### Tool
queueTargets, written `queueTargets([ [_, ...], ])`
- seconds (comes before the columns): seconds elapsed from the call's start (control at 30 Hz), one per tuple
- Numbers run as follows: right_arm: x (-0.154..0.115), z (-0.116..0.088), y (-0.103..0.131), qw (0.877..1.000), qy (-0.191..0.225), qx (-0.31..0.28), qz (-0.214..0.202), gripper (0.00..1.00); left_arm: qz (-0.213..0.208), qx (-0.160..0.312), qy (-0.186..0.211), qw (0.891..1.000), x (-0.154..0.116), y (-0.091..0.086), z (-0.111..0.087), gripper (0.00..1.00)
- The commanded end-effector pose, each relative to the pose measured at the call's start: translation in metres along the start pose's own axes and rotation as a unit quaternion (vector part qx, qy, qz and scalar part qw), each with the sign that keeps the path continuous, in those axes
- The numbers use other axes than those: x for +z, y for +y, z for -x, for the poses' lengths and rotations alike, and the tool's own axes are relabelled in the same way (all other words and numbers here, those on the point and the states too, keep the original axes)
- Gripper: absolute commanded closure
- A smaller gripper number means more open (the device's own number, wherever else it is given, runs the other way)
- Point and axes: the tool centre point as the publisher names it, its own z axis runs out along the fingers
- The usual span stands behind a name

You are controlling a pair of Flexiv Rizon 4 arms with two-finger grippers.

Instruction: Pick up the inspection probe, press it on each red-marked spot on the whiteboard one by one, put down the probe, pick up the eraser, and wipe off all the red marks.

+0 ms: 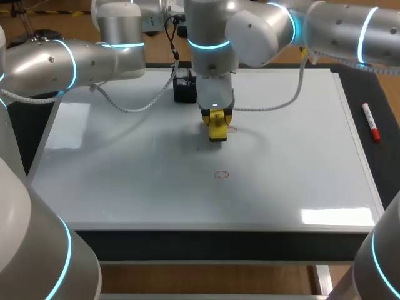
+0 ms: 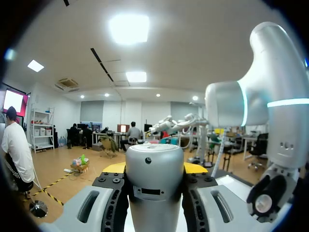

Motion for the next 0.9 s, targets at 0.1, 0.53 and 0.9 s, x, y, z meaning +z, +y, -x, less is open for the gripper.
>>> queueTargets([
  [0.1,0.007,-0.012,0.001,1.000,-0.016,-0.001,-0.001,1.00,0.000,0.000,0.001,1.000,0.000,-0.001,0.001,1.00],
  [0.53,0.014,-0.017,-0.004,1.000,-0.021,-0.003,0.001,1.00,0.000,0.000,0.001,1.000,0.000,-0.001,0.001,1.00],
  [0.9,0.025,-0.024,0.000,1.000,-0.025,0.004,0.007,1.00,0.000,0.000,0.001,1.000,0.000,-0.001,0.001,1.00],
])
